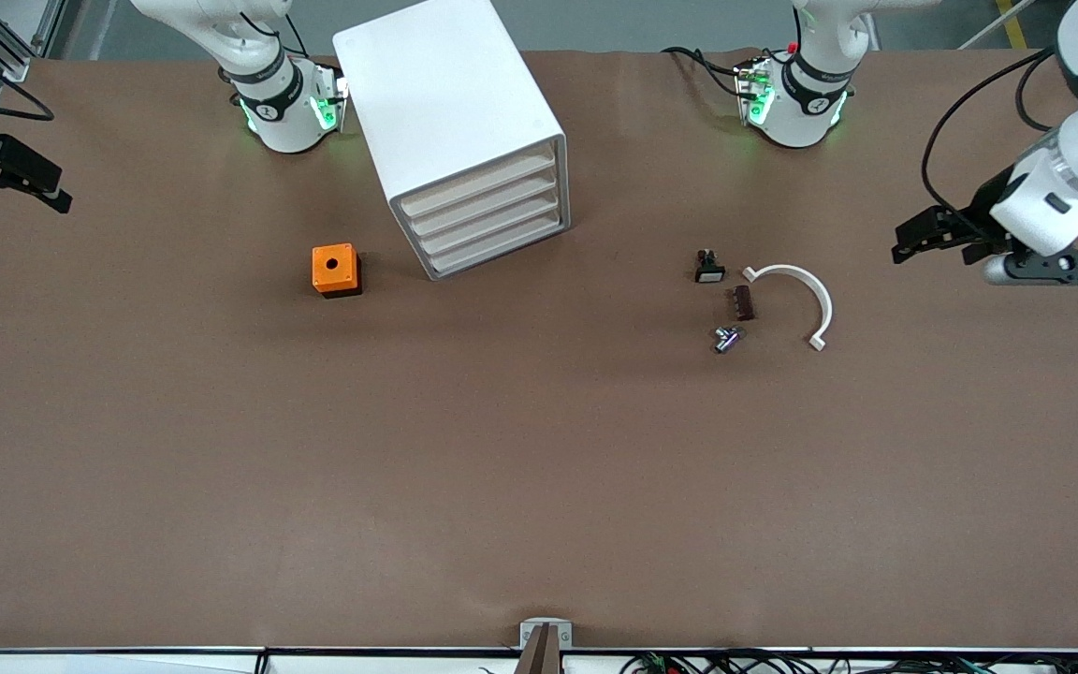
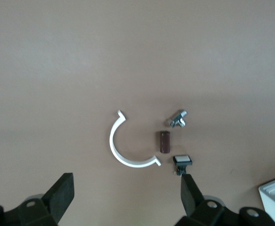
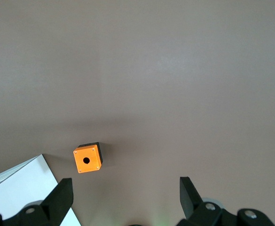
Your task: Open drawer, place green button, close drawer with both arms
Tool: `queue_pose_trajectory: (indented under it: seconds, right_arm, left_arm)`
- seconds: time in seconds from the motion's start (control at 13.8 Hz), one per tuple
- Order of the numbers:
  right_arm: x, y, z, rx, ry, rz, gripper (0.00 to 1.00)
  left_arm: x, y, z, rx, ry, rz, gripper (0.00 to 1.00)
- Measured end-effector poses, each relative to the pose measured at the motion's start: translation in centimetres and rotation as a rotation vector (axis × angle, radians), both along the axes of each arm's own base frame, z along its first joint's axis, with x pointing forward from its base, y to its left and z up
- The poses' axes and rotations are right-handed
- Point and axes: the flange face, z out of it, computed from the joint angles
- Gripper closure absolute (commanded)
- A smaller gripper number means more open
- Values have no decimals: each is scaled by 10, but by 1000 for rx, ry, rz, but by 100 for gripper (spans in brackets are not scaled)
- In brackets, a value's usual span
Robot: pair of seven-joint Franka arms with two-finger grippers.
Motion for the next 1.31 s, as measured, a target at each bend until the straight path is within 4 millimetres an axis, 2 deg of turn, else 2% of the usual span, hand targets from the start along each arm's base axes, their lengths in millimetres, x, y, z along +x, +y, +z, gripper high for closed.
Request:
queue_pose_trajectory:
  seconds: [0.29, 0.73, 0.94, 1.31]
  right_arm:
    - [0, 0, 0, 0, 1, -1, 0]
    - [0, 0, -1, 0, 2, -3, 0]
    - [0, 0, -1, 0, 2, -3, 0]
    - [0, 0, -1, 0, 3, -3, 0]
  left_arm:
    - [9, 5, 40, -2, -83, 9, 0]
    - [28, 5, 78, 11, -143, 1, 0]
    - [32, 3, 86, 28, -112, -12, 0]
    - [35, 1, 81, 28, -84, -19, 0]
